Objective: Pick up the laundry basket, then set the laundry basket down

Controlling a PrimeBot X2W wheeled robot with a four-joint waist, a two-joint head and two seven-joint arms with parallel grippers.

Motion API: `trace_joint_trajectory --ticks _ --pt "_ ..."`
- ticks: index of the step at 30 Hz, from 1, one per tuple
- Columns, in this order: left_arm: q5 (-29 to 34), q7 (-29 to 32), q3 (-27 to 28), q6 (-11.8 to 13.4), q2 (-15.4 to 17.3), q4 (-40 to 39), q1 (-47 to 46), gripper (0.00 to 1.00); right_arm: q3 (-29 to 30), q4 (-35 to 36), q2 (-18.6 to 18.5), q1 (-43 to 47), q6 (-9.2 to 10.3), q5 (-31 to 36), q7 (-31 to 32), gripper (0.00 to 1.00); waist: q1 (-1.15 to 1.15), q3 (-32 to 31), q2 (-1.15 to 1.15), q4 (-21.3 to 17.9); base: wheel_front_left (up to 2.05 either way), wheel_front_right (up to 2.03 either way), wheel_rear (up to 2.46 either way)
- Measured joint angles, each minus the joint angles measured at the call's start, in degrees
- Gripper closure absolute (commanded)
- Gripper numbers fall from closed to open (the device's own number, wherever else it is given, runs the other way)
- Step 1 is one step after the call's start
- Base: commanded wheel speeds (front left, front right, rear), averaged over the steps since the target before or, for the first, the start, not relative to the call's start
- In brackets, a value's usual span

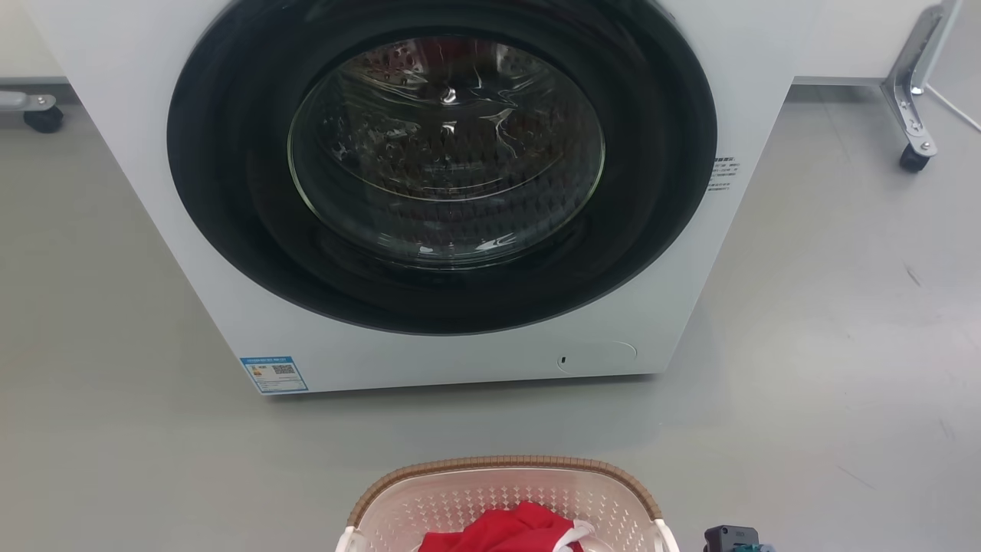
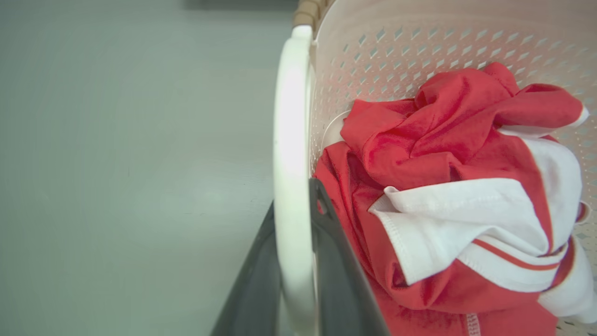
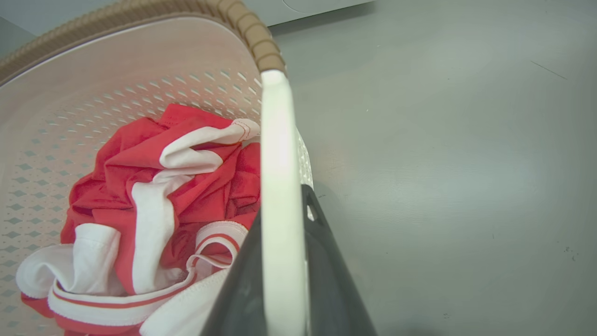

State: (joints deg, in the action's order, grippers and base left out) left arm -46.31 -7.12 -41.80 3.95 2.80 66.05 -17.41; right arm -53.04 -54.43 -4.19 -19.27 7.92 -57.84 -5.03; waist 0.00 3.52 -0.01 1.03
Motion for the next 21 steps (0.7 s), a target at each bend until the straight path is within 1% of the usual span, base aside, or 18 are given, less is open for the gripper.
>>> trace_joint_trajectory --ticks 21 --pt "-1.03 0.96 -1.10 -0.36 0.00 0.32 0.67 1.00 -3.12 -1.43 0.01 0.03 0.00 -4.72 -0.44 1.00 0.00 -2.24 0.01 0.03 0.00 0.00 0.00"
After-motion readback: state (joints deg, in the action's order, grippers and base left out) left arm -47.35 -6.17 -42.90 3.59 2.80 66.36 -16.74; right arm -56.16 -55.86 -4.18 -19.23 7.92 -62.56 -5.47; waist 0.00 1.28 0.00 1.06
